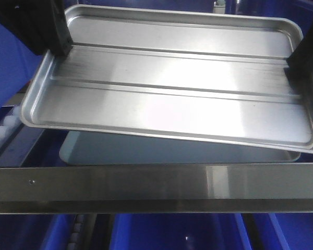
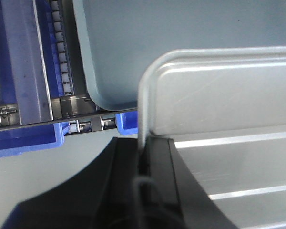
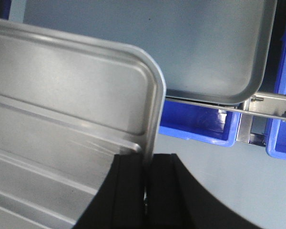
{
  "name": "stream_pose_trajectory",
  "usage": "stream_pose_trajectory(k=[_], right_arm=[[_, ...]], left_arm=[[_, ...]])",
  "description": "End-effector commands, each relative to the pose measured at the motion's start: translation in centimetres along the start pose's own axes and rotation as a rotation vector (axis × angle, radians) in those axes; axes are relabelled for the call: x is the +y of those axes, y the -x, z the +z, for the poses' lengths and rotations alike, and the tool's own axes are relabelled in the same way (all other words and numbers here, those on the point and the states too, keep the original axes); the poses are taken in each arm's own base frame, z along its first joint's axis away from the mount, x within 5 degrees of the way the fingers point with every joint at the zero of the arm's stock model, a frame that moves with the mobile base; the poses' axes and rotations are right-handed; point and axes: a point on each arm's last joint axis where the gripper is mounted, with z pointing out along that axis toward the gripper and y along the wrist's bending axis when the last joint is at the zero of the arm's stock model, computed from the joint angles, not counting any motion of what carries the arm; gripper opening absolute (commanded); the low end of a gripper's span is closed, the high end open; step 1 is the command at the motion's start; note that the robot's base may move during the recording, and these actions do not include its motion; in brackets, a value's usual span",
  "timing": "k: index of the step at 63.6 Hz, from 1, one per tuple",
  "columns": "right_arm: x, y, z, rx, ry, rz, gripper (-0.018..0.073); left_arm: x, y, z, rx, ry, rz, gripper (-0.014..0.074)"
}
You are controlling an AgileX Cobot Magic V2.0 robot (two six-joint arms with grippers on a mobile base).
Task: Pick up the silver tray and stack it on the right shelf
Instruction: 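Lower the held tray onto the larger grey tray on the shelf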
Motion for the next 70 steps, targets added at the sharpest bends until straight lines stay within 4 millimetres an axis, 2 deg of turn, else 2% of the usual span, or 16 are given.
stream_pose_trajectory(k=[1, 35, 54, 61, 70], right_arm=[[0.0, 0.9, -1.0, -0.075, -0.01, -0.054, 0.0058], [0.1, 1.1, -1.0, -0.1, 0.001, -0.054, 0.0058], [0.4, 1.8, -1.2, -0.165, 0.027, -0.075, 0.0058], [0.7, 2.7, -1.5, -0.172, 0.021, -0.114, 0.0058], [1.2, 5.4, -1.6, -0.187, 0.0, -0.102, 0.0058]], left_arm=[[0.8, 0.9, -1.7, -0.076, 0.037, 0.025, -0.0093], [0.8, 0.9, -1.7, -0.08, 0.036, 0.026, -0.0093], [0.2, 2.4, -1.9, -0.222, -0.021, 0.067, -0.0093], [0.4, 3.2, -1.2, -0.227, -0.011, 0.047, -0.0093], [0.5, 4.7, 0.4, -0.228, 0.01, 0.03, -0.0093]])
